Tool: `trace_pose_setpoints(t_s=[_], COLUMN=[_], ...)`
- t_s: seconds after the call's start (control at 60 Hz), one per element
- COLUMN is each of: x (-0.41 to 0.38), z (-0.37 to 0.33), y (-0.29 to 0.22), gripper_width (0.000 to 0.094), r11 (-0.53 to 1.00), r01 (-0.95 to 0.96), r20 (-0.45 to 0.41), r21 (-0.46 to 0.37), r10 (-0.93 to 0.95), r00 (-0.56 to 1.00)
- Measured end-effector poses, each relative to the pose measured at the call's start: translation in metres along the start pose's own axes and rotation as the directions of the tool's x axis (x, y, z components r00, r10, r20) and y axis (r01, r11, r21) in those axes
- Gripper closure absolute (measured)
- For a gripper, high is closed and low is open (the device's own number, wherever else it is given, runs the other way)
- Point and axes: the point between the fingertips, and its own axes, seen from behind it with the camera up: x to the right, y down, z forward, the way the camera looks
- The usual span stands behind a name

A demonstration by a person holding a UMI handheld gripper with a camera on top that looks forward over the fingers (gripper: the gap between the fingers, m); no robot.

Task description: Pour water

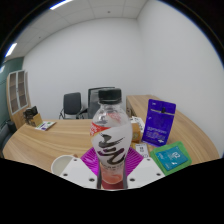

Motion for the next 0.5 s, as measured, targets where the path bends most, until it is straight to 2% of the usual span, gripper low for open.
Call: trace_pose_setpoints(t_s=[0.217,0.25,0.367,0.5], x=[0.008,0.008,0.009,0.006], z=[0.017,0.016,0.016,0.014], y=[0.054,0.047,0.049,0.049], gripper_width=[0.0644,0.0646,0.063,0.0472], r11=[0.998,1.0,1.0,0.999], r01=[0.024,0.027,0.031,0.04], r20=[0.021,0.025,0.03,0.03], r21=[-0.049,-0.009,-0.001,-0.009], r10=[-0.023,-0.027,-0.031,-0.04], r00=[1.0,0.999,0.999,0.999])
